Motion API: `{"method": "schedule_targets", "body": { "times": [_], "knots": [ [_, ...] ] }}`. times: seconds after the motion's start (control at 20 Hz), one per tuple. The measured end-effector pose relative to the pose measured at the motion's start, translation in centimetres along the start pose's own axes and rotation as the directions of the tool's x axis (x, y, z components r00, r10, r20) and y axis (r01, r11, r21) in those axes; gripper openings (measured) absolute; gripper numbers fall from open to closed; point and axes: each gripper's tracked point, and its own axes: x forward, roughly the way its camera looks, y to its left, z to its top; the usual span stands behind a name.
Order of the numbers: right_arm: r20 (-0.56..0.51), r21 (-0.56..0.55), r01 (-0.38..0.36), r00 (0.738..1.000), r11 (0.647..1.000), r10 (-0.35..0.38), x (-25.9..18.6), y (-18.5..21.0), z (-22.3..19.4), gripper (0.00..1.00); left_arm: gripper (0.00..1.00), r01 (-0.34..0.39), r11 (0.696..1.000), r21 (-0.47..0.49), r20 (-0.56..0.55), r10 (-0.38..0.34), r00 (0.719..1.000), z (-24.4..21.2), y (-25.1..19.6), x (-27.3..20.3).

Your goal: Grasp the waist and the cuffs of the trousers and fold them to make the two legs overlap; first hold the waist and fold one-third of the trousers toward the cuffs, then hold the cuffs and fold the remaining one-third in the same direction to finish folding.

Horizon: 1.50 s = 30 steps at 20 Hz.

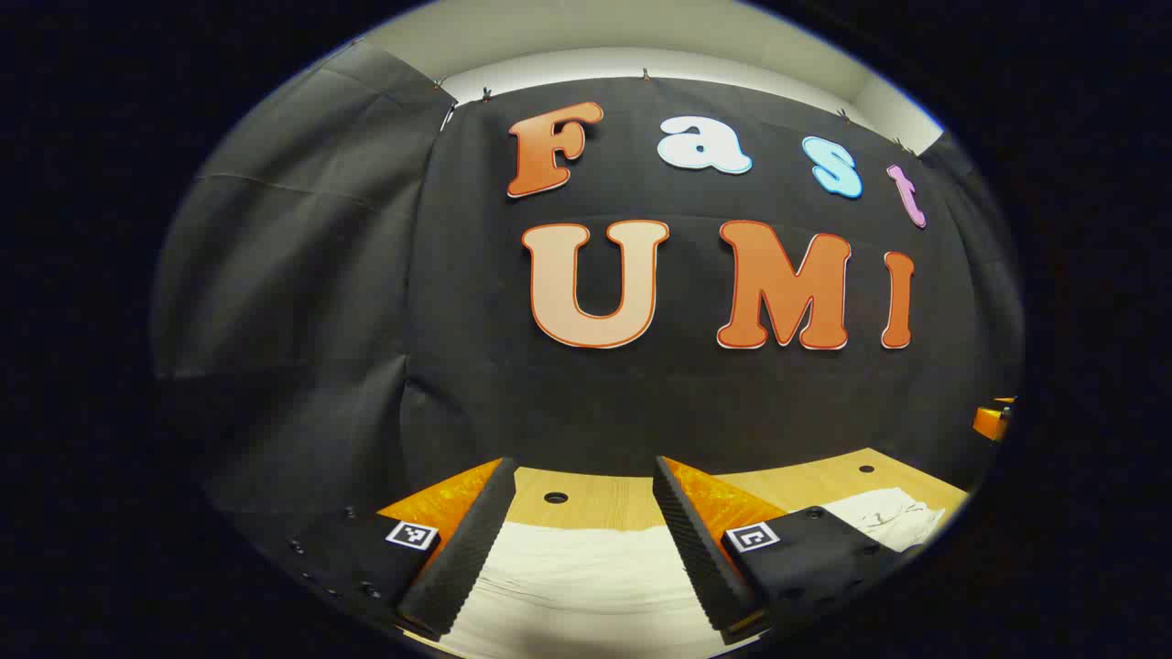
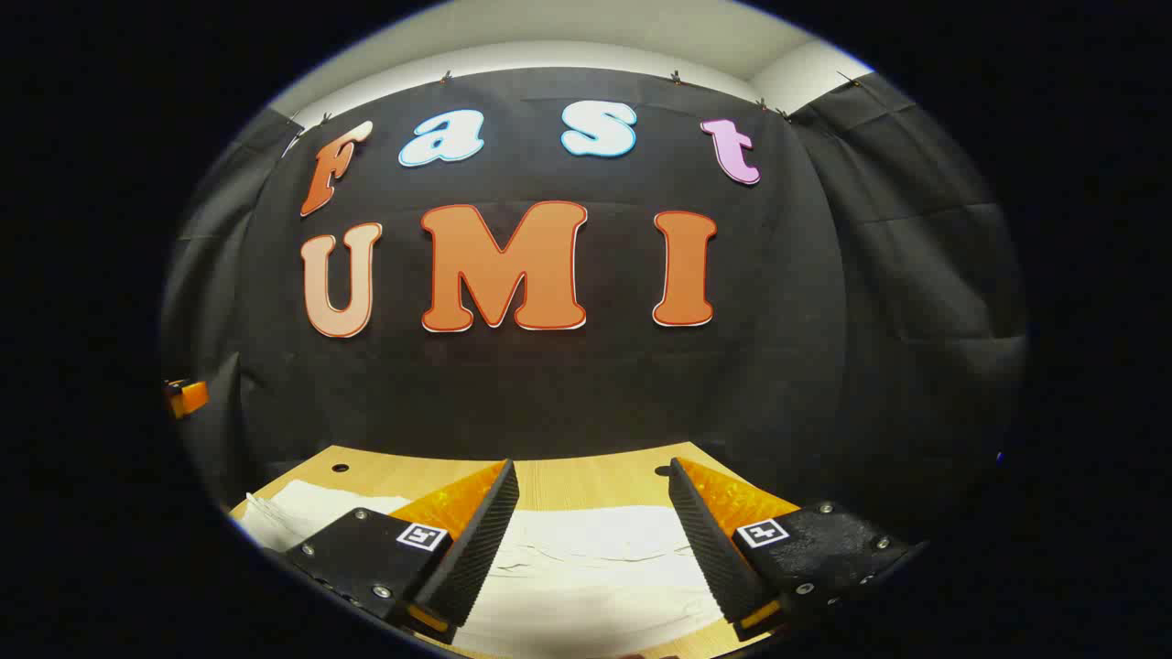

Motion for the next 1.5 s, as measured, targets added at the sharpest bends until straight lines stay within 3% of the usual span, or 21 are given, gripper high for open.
{"method": "schedule_targets", "body": {
  "times": [0.15,0.3,0.5,0.7,1.2,1.35,1.45,1.5],
  "knots": [
    [-0.089,-0.017,-0.074,0.993,0.997,0.072,1.2,0.7,-1.3,0.99,0.98,-0.039,0.999,-0.007,-0.005,0.039,0.999,0.4,0.2,0.0],
    [-0.098,-0.016,-0.148,0.984,0.989,0.145,1.6,1.8,-1.0,0.99,0.98,-0.069,0.998,0.011,0.004,0.069,0.998,1.1,-0.6,-0.3],
    [-0.078,-0.056,-0.172,0.983,0.984,0.167,2.2,1.3,-0.9,0.99,0.95,-0.062,0.998,0.018,0.007,0.062,0.998,1.4,-2.7,-1.3],
    [-0.120,-0.017,-0.194,0.974,0.981,0.191,1.6,1.8,-1.3,0.99,0.99,-0.079,0.996,0.034,-0.015,0.079,0.997,0.3,-2.6,-2.3],
    [-0.141,0.056,-0.103,0.984,0.993,0.110,2.0,0.6,-1.8,0.99,0.99,0.005,1.000,0.005,-0.007,-0.005,1.000,1.4,-2.5,0.9],
    [-0.215,0.142,-0.037,0.974,0.989,0.067,2.3,-1.2,-3.9,0.99,0.99,0.004,1.000,0.009,-0.012,-0.004,1.000,1.2,-1.8,1.4],
    [-0.279,0.227,0.007,0.958,0.974,0.059,2.4,-2.3,-6.1,0.99,0.95,0.007,1.000,0.002,-0.024,-0.007,1.000,0.6,-1.9,1.7],
    [-0.314,0.283,0.030,0.947,0.959,0.063,2.4,-2.9,-7.2,0.98,0.98,0.008,1.000,0.000,-0.029,-0.008,1.000,0.5,-1.9,1.8]
  ]
}}
